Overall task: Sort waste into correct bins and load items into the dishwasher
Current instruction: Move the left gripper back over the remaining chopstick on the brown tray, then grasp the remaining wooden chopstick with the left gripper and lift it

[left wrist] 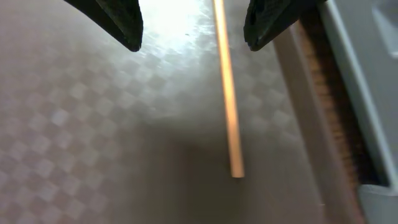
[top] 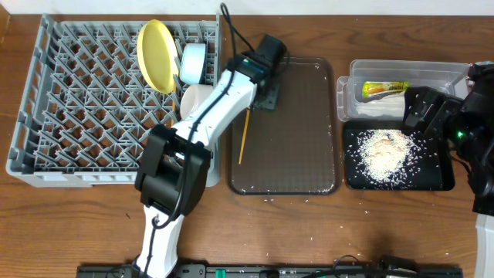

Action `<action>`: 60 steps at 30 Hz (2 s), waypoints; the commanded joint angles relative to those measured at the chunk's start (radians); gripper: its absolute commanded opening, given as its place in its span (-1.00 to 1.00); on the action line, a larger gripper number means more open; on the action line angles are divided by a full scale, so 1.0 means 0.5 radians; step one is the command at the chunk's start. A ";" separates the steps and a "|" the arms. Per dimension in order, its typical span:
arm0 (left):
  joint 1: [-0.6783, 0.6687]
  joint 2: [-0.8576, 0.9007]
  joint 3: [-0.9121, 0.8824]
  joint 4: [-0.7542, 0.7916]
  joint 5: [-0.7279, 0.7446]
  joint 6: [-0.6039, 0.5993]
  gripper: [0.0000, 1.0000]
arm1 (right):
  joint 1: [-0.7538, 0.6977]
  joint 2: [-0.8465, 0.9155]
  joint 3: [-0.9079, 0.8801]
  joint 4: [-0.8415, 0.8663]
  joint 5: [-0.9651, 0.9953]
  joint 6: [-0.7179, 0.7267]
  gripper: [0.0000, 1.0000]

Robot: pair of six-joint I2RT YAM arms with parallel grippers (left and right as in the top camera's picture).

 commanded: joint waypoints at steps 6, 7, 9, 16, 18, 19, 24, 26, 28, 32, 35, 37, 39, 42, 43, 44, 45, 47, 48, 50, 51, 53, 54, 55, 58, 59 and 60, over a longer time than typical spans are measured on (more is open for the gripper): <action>0.020 0.023 -0.071 -0.013 -0.001 -0.081 0.08 | -0.011 -0.003 0.018 -0.001 0.006 0.021 0.98; 0.021 0.023 -0.071 -0.015 -0.002 -0.104 0.09 | -0.011 -0.003 0.018 -0.001 0.006 0.021 0.99; 0.021 0.024 -0.072 -0.025 -0.001 -0.125 0.09 | -0.011 -0.003 0.018 -0.002 0.006 0.021 0.98; 0.021 0.024 -0.140 -0.052 0.000 -0.191 0.09 | -0.011 -0.003 0.018 -0.002 0.006 0.021 0.98; 0.021 0.024 -0.167 -0.051 -0.001 -0.208 0.09 | -0.011 -0.003 0.018 -0.002 0.006 0.021 0.98; 0.021 0.024 -0.176 -0.052 0.000 -0.208 0.08 | -0.011 -0.003 0.018 -0.002 0.006 0.021 0.98; 0.021 0.024 -0.198 -0.051 0.001 -0.208 0.08 | -0.011 -0.003 0.018 -0.001 0.006 0.021 0.98; 0.021 0.024 -0.198 -0.052 0.027 -0.208 0.08 | -0.011 -0.003 0.018 -0.002 0.006 0.021 0.99; 0.021 0.027 -0.198 -0.049 0.050 -0.214 0.08 | -0.011 -0.003 0.018 -0.001 0.006 0.021 0.99; 0.020 0.064 -0.198 -0.038 0.050 -0.230 0.08 | -0.011 -0.003 0.018 -0.001 0.005 0.021 0.99; 0.025 0.100 -0.198 -0.022 0.089 -0.230 0.07 | -0.011 -0.003 0.018 -0.001 0.006 0.021 0.98; 0.036 0.102 -0.198 -0.013 0.099 -0.233 0.07 | -0.011 -0.003 0.018 -0.001 0.006 0.021 0.98; 0.046 0.102 -0.198 0.007 0.103 -0.263 0.06 | -0.011 -0.003 0.018 -0.001 0.006 0.021 0.98; 0.048 0.116 -0.198 0.047 0.131 -0.268 0.06 | -0.011 -0.003 0.018 -0.001 0.006 0.021 0.98; 0.049 0.124 -0.198 0.066 0.150 -0.269 0.06 | -0.011 -0.003 0.018 -0.002 0.006 0.021 0.98; 0.048 0.138 -0.198 0.085 0.156 -0.278 0.06 | -0.011 -0.003 0.018 -0.002 0.006 0.021 0.99; 0.049 0.150 -0.198 0.100 0.156 -0.304 0.06 | -0.011 -0.003 0.018 -0.001 0.006 0.021 0.98; 0.054 0.170 -0.198 0.128 0.181 -0.326 0.06 | -0.011 -0.003 0.018 -0.001 0.006 0.021 0.98; 0.058 0.173 -0.198 0.137 0.195 -0.340 0.06 | -0.011 -0.003 0.018 -0.001 0.006 0.021 0.99; 0.068 0.173 -0.198 0.146 0.201 -0.396 0.05 | -0.011 -0.003 0.018 -0.001 0.006 0.021 0.99; 0.071 0.173 -0.198 0.150 0.201 -0.415 0.05 | -0.011 -0.003 0.018 -0.001 0.006 0.021 0.98; 0.074 0.183 -0.198 0.150 0.205 -0.440 0.06 | -0.011 -0.003 0.018 -0.001 0.006 0.021 0.98; 0.075 0.188 -0.198 0.150 0.208 -0.440 0.05 | -0.011 -0.003 0.018 -0.001 0.006 0.021 0.98; 0.075 0.195 -0.198 0.151 0.208 -0.446 0.05 | -0.011 -0.003 0.018 -0.001 0.006 0.021 0.98; 0.075 0.205 -0.198 0.154 0.207 -0.466 0.05 | -0.011 -0.003 0.018 -0.001 0.006 0.021 0.98; 0.075 0.206 -0.198 0.158 0.207 -0.470 0.05 | -0.011 -0.003 0.018 -0.001 0.006 0.021 0.98; 0.075 0.208 -0.198 0.159 0.207 -0.476 0.05 | -0.011 -0.003 0.018 -0.001 0.006 0.021 0.99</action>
